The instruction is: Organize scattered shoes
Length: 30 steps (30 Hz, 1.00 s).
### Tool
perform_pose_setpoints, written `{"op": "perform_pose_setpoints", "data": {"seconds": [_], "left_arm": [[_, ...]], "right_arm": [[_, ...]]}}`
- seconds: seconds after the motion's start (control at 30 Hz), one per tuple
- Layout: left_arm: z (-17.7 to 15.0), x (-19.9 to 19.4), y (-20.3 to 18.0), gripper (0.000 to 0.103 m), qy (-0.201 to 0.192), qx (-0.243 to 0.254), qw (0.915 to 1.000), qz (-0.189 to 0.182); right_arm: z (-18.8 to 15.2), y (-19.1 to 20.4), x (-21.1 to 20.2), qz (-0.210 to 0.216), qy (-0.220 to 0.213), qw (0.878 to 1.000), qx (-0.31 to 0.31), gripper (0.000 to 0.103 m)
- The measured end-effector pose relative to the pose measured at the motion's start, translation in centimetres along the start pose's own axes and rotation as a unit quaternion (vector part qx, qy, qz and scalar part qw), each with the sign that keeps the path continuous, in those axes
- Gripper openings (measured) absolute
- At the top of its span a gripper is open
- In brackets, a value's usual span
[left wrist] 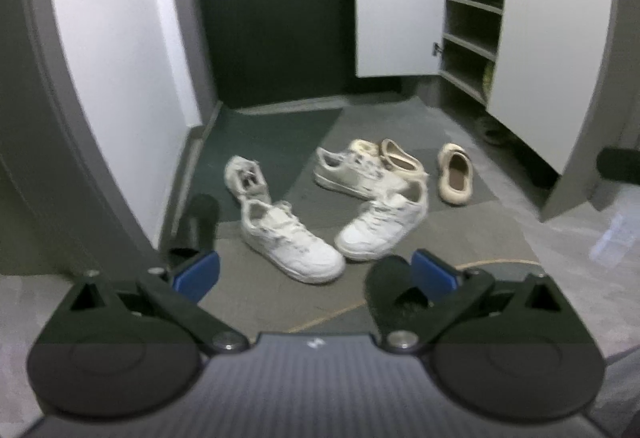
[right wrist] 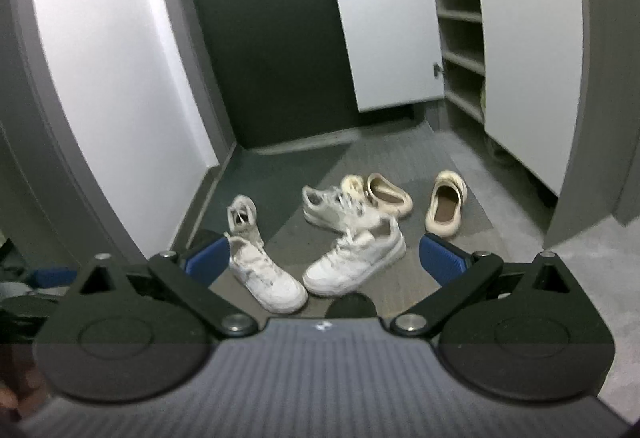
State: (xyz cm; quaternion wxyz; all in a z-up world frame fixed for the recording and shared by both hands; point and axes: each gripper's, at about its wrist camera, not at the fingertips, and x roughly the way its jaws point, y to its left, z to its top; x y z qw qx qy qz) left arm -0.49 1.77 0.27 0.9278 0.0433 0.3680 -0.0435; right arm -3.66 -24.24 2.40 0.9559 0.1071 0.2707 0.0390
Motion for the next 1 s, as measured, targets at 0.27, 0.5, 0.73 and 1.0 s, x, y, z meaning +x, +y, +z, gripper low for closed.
{"op": "perform_pose_setpoints", "data": {"seconds": [0.27, 0.5, 0.73, 1.0], "left_arm": [[2.2, 4.4, -0.9, 0.103, 0.0, 0.034, 0.9981, -0.051], [2.8, 9.9, -1.6, 0.103, 0.009, 0.042, 0.9976, -0.055], [0.1, 17.9, -5.4, 0.103, 0.063, 0.185, 0.9758, -0.098], [-10.5, 31.5, -13.0, 0.088, 0.138, 0.362, 0.9158, -0.105]], "right_arm": [[1.9, -0.5, 0.3, -0.002, -0.033, 0.999, 0.036, 0.103], [2.1, -0.5, 1.1, 0.004, -0.035, 0.999, 0.033, 0.103], [1.9, -0.7, 1.5, 0.015, -0.029, 0.998, 0.044, 0.103], [1.3, -1.1, 2.5, 0.031, -0.009, 0.998, 0.056, 0.103]]}}
